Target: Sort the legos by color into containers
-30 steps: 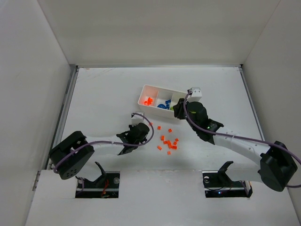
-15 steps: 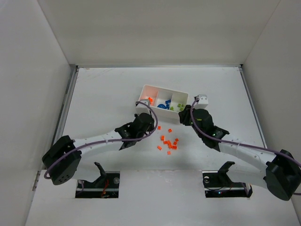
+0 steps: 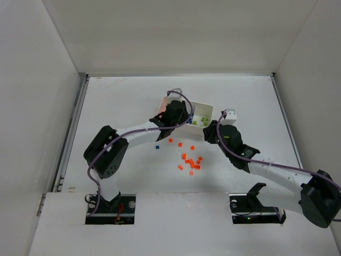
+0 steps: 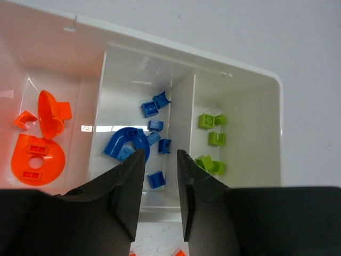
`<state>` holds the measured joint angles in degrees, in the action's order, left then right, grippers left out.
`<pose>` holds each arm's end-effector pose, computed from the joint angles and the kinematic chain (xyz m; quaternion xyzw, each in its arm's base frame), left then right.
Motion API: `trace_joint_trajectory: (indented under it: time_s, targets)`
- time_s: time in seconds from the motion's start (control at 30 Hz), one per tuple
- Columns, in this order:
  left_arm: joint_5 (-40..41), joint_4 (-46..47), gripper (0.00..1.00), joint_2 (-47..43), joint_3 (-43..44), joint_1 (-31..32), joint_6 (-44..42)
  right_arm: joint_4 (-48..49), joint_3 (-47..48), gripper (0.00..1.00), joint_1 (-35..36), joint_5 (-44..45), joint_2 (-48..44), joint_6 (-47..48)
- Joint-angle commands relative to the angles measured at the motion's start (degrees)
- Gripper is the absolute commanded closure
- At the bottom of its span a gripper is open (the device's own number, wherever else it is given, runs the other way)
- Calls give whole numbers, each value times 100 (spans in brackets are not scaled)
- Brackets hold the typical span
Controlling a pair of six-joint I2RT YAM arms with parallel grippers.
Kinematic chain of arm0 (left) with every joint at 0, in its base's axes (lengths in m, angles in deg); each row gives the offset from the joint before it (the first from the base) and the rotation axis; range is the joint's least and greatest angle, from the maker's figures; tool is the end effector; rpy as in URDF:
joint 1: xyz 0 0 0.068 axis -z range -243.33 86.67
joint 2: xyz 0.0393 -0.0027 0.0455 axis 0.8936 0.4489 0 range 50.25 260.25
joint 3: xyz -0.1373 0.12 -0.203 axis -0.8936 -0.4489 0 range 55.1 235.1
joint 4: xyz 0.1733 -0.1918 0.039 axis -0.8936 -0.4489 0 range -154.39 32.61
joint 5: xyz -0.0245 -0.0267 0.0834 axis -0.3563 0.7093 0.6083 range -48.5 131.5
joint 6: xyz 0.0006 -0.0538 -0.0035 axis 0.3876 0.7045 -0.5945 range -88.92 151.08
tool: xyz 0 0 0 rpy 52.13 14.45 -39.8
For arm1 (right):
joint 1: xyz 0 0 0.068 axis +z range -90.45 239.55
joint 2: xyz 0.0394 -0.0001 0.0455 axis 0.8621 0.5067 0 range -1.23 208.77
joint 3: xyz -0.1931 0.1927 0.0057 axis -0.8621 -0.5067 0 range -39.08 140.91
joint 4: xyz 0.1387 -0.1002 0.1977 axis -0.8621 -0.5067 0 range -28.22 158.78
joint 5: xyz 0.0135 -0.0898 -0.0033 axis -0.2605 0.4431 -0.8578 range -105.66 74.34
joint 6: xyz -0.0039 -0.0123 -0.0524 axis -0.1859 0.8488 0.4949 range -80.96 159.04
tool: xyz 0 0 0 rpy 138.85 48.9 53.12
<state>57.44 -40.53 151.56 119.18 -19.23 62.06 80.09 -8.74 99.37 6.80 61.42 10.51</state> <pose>0.2974 -0.2746 0.2342 0.0142 0.8168 -0.2543 0.5177 0.1913 0.1418 0.2294 0.0303 0.8153 0.1793 0.5498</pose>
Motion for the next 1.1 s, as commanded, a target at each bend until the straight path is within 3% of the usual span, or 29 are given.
trace_joint_trajectory:
  time_s: [0.0,0.2,0.37,0.7,1.07]
  targets:
    - [-109,80,70,-147,316,-37,-110,442,-11,60,13,13,-87,-29]
    - [-12,203,67,-779,-315,-195,-75,670,50,62,241,-259,185,32]
    - [189,501,66,-1885,-1684,-406,39,881,366,63,785,-716,967,59]
    - [462,607,64,-3820,-4120,-1179,601,856,1683,50,2394,-137,3242,-65]
    - [533,854,63,-4875,-5229,-1716,681,548,2888,50,2413,400,4817,-3]
